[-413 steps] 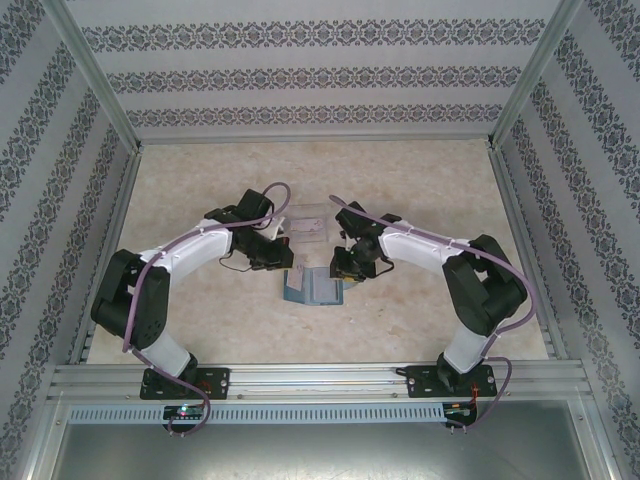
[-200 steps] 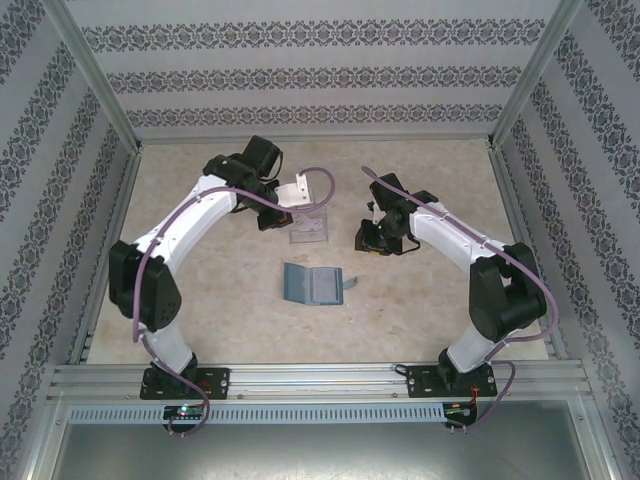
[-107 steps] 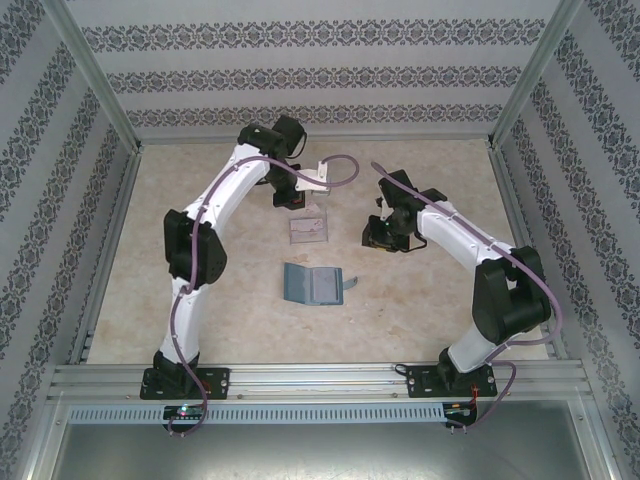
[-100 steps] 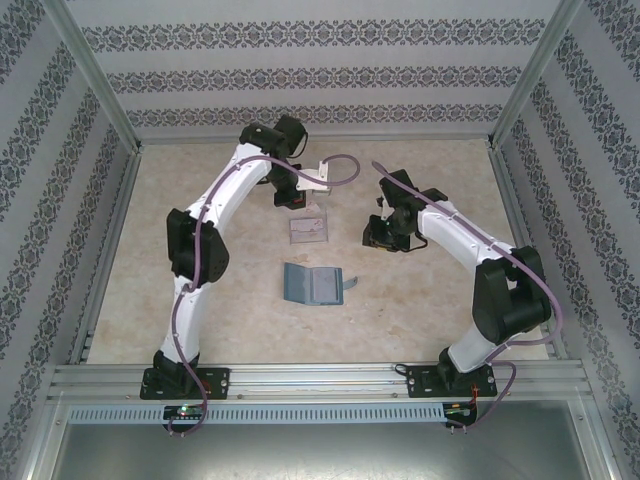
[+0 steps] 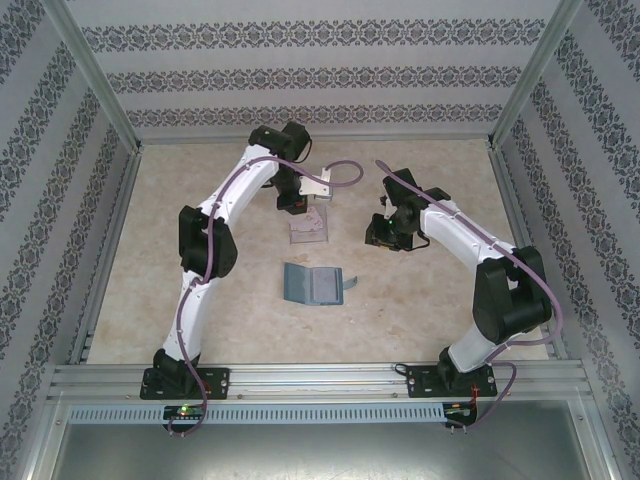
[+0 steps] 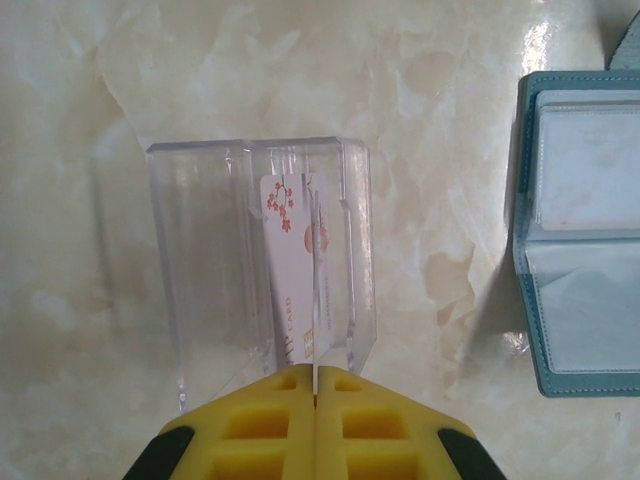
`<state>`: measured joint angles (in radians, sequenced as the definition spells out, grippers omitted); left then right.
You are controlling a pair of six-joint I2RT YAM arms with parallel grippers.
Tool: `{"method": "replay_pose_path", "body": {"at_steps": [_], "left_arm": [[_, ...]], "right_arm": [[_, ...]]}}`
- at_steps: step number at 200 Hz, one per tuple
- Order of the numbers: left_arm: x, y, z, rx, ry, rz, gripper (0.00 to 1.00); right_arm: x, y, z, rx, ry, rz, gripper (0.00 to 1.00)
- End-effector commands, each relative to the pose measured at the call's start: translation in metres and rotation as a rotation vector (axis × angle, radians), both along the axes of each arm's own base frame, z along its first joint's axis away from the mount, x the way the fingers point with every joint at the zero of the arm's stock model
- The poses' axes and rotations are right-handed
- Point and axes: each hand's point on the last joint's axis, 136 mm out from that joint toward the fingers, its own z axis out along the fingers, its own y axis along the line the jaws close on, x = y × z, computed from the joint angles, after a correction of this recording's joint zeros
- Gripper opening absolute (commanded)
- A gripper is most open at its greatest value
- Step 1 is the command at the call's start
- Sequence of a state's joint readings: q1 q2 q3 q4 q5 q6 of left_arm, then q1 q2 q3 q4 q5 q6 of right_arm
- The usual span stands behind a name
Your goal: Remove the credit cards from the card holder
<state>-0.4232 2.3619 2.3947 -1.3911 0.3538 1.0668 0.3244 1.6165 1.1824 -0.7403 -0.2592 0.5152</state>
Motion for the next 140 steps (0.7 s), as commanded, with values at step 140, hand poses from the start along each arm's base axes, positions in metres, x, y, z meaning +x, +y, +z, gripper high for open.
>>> {"method": "replay_pose_path", "body": {"at_steps": [140], "left_arm": [[-0.001, -0.013, -0.039, 0.051, 0.050, -0.044, 0.10]], "right_arm": [[-0.004, -0.006, -0.009, -0.010, 0.019, 0.003, 0.31]]}}
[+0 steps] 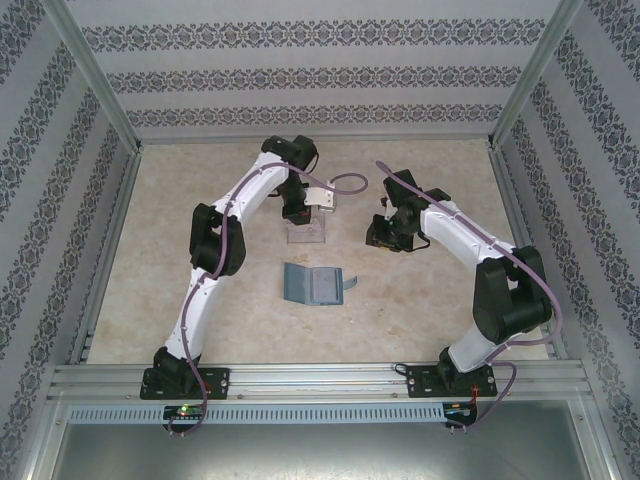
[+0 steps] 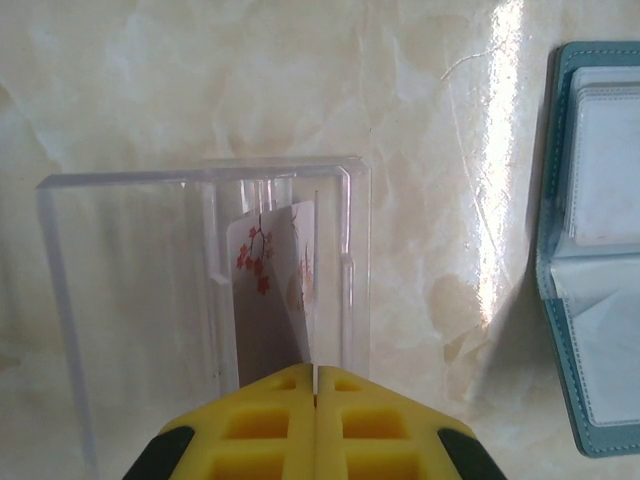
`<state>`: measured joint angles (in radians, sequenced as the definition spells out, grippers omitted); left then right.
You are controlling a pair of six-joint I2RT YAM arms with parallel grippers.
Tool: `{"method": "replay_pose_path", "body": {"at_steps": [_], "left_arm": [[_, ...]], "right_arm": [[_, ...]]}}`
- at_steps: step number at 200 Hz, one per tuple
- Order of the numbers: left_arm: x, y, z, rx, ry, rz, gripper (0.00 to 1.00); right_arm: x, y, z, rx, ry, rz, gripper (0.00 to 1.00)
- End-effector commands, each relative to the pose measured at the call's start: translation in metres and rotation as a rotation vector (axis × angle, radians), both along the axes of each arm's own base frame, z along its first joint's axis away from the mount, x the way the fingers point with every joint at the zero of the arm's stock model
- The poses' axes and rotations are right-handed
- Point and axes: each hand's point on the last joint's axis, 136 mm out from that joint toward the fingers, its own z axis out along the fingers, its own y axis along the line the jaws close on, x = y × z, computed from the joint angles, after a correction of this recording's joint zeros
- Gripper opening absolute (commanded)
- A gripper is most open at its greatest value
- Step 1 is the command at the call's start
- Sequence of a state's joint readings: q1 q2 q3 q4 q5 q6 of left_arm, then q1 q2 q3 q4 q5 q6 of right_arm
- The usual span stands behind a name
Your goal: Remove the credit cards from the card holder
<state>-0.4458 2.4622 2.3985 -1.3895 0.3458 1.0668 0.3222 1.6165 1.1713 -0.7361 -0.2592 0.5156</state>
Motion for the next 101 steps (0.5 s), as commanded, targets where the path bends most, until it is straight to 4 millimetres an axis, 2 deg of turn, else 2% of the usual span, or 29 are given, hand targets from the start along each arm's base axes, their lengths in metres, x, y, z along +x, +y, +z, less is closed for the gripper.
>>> {"method": "replay_pose_path", "body": {"at_steps": [1, 32, 101], "left_arm": [[0.004, -0.004, 0.006, 0.003, -0.033, -0.023, 0.11], [0.012, -0.003, 0.010, 0.021, -0.077, -0.012, 0.24], [0.020, -0.005, 0.028, -0.001, -0.139, 0.012, 0.28]], "right_arm": [[-0.002, -0.004, -0.005, -0.007, 0.012, 0.005, 0.31], [-0.003, -0.004, -0.005, -0.006, 0.012, 0.007, 0.31], [-0.003, -0.001, -0.004, 0.005, 0.006, 0.006, 0.31]]}}
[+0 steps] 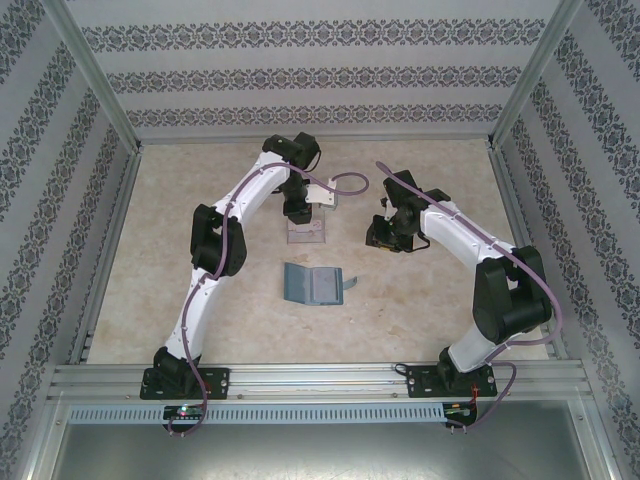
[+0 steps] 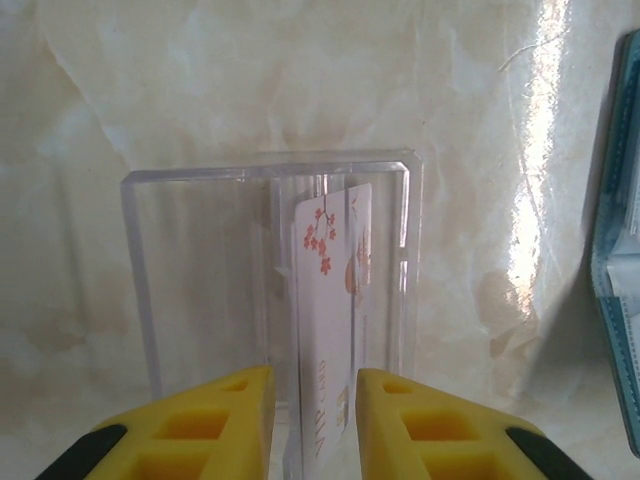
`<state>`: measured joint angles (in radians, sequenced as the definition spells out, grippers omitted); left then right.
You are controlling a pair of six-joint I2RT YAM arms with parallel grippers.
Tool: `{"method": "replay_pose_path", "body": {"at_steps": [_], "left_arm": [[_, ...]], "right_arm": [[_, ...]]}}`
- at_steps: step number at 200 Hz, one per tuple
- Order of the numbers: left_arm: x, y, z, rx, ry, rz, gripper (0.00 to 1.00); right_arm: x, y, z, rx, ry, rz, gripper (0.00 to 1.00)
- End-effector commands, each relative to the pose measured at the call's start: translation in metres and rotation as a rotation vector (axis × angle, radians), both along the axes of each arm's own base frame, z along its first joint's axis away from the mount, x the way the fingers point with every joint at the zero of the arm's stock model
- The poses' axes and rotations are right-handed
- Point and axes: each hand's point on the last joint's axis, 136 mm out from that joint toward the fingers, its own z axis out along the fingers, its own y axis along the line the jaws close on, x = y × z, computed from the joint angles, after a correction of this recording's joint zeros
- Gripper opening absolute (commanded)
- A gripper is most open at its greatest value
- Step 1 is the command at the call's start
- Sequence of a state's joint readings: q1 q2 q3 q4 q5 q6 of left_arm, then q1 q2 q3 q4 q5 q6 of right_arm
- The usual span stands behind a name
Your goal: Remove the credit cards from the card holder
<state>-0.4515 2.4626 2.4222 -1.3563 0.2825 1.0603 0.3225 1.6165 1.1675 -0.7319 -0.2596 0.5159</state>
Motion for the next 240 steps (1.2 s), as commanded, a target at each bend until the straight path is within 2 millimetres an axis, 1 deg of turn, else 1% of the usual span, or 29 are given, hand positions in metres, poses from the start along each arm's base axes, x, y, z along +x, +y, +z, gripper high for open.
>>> {"method": "replay_pose_path", "body": {"at_steps": [1, 32, 48, 82, 109, 117, 145, 178, 214, 240], "left_arm": [[0.005, -0.007, 0.025, -0.035, -0.063, 0.006, 0.28], [0.010, -0.012, 0.035, -0.074, -0.088, 0.080, 0.28], [0.008, -0.015, 0.042, -0.106, -0.080, 0.121, 0.29], [0.010, -0.021, 0.054, -0.186, -0.094, 0.271, 0.29], [0.012, -0.023, 0.062, -0.268, -0.122, 0.422, 0.31], [0.012, -0.024, 0.068, -0.298, -0.130, 0.462, 0.31], [0.016, -0.017, 0.082, -0.374, -0.166, 0.660, 0.35], [0.010, -0.013, 0.095, -0.446, -0.104, 0.856, 0.36], [0.000, -0.012, 0.102, -0.506, -0.015, 1.009, 0.35], [-0.007, -0.010, 0.102, -0.566, 0.032, 1.117, 0.37]], "right_arm": [[-0.003, -0.001, -0.003, 0.004, 0.007, 0.005, 0.31], [-0.003, 0.006, -0.002, 0.015, 0.006, 0.019, 0.31], [-0.002, 0.012, -0.002, 0.023, 0.007, 0.027, 0.31], [-0.005, 0.027, -0.003, 0.042, 0.012, 0.050, 0.31], [-0.009, 0.040, -0.004, 0.046, 0.019, 0.075, 0.31], [-0.010, 0.043, -0.005, 0.047, 0.022, 0.080, 0.31], [-0.014, 0.055, -0.005, 0.060, 0.026, 0.096, 0.31], [-0.021, 0.070, -0.008, 0.077, 0.039, 0.120, 0.30], [-0.027, 0.081, -0.012, 0.090, 0.051, 0.137, 0.30], [-0.031, 0.087, -0.014, 0.095, 0.059, 0.150, 0.30]]}}
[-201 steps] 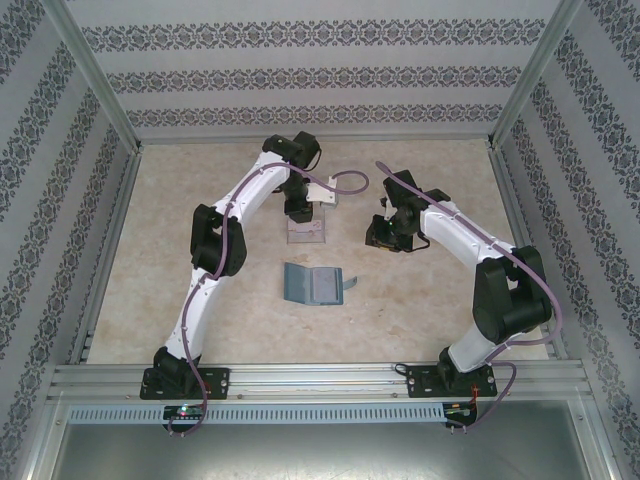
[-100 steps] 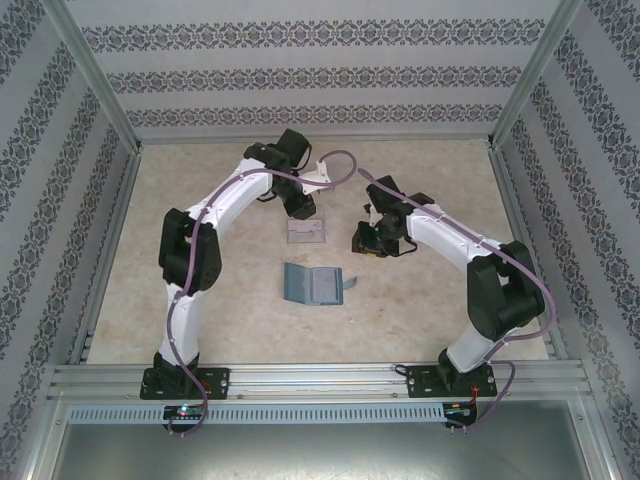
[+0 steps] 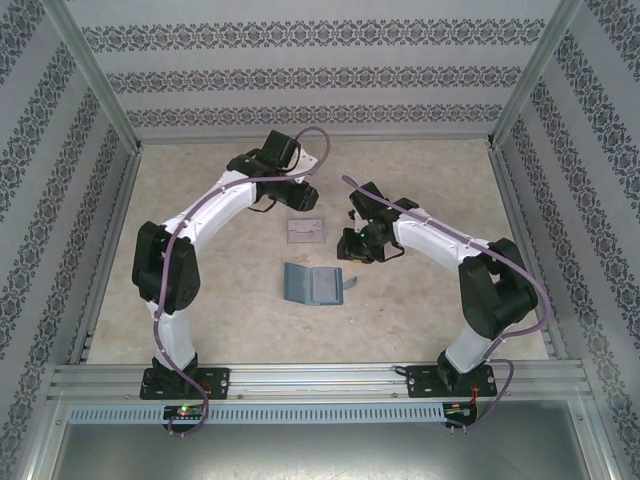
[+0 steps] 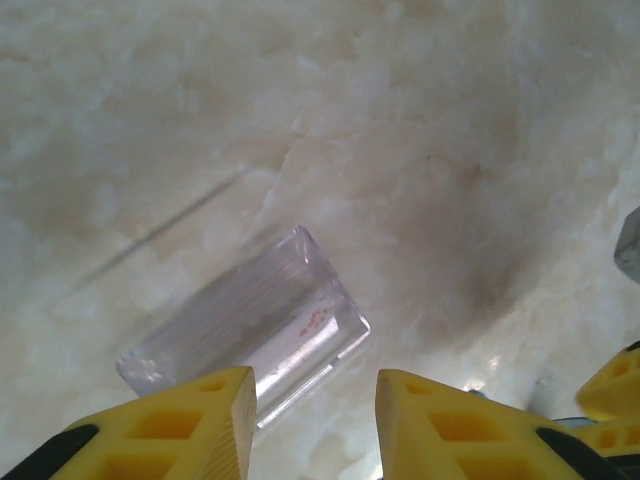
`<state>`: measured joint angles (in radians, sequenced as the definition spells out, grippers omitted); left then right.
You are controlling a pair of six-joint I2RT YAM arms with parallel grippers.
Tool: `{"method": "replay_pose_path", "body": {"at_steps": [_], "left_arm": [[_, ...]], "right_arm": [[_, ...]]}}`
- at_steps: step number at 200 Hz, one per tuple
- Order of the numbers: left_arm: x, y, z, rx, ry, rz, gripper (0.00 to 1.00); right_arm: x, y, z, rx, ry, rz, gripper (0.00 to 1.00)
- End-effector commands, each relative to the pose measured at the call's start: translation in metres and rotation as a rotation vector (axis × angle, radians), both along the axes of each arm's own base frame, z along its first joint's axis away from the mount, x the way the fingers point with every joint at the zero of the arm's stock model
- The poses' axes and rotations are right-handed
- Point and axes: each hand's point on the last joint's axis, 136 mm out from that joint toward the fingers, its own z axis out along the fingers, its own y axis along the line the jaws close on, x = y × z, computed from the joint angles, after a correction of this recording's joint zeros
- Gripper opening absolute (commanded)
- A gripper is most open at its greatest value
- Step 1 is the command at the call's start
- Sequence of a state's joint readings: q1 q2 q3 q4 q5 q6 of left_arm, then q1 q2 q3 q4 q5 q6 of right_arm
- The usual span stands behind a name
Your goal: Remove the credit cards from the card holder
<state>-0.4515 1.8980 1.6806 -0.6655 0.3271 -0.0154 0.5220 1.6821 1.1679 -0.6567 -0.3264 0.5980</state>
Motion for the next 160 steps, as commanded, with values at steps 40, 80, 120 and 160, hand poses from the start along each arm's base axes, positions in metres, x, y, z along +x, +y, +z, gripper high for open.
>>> {"method": "replay_pose_path", "body": {"at_steps": [40, 80, 120, 160], "left_arm": [[-0.016, -0.002, 0.008, -0.219, 0.157, 0.290, 0.35], [-0.042, -0.008, -0.009, -0.244, 0.280, 0.348, 0.32], [-0.067, -0.012, -0.024, -0.286, 0.350, 0.386, 0.31], [-0.090, -0.021, -0.037, -0.288, 0.410, 0.383, 0.30]], "right_arm": [[-0.007, 0.017, -0.006, 0.053, 0.035, 0.011, 0.30], [-0.013, 0.016, -0.018, 0.038, 0.064, 0.017, 0.30], [-0.024, 0.010, -0.029, 0.017, 0.098, 0.014, 0.27], [-0.039, 0.007, -0.038, 0.014, 0.134, 0.015, 0.26]]}}
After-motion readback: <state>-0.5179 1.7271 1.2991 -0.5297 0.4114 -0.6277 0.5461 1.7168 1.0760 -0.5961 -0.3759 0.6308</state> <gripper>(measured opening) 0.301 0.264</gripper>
